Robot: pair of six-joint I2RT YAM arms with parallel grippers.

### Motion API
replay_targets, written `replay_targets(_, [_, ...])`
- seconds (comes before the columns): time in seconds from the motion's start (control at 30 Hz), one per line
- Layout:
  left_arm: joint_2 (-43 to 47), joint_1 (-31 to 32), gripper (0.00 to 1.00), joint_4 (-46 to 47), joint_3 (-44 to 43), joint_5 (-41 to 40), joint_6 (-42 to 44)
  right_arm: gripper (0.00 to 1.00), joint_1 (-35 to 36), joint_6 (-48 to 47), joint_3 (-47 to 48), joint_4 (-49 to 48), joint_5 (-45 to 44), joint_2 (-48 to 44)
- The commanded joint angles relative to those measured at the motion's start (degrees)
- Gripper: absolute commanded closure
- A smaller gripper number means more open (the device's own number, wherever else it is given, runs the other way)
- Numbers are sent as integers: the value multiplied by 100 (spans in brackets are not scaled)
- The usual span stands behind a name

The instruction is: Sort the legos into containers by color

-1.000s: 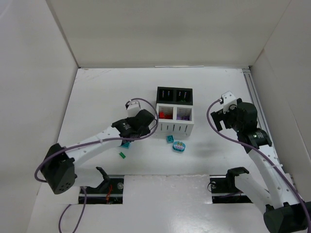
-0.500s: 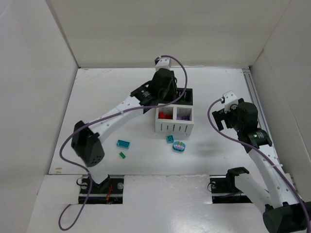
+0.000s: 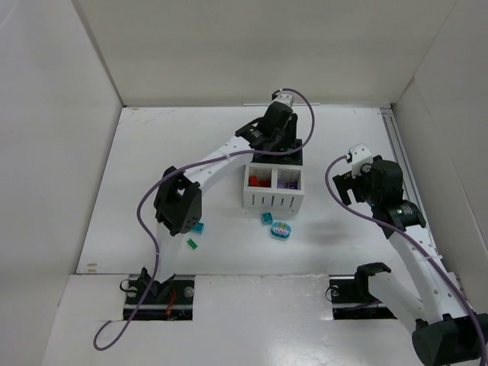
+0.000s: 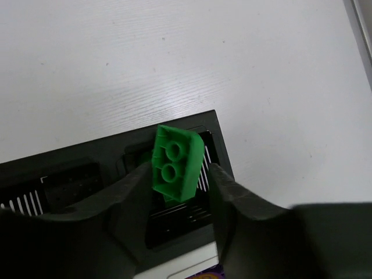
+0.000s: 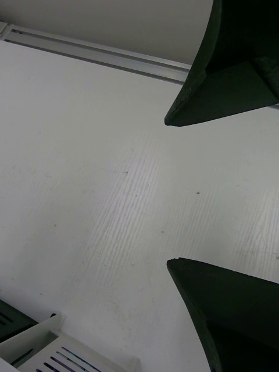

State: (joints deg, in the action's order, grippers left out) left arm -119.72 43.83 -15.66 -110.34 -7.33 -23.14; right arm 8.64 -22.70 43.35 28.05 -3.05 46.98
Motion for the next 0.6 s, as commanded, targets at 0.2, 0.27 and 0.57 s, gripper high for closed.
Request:
replay_targets(0.2, [1292, -50, 30, 81, 1047, 153, -50, 1, -29, 29, 209, -28, -12, -84])
replay_targets(0.27, [1968, -50, 30, 10, 1583, -13, -217, 1, -29, -24, 156, -28, 41, -136])
replay_targets(0.57, [5201, 2, 0, -1418, 5679, -1015, -2974, 1, -82, -129, 50, -195, 506, -189])
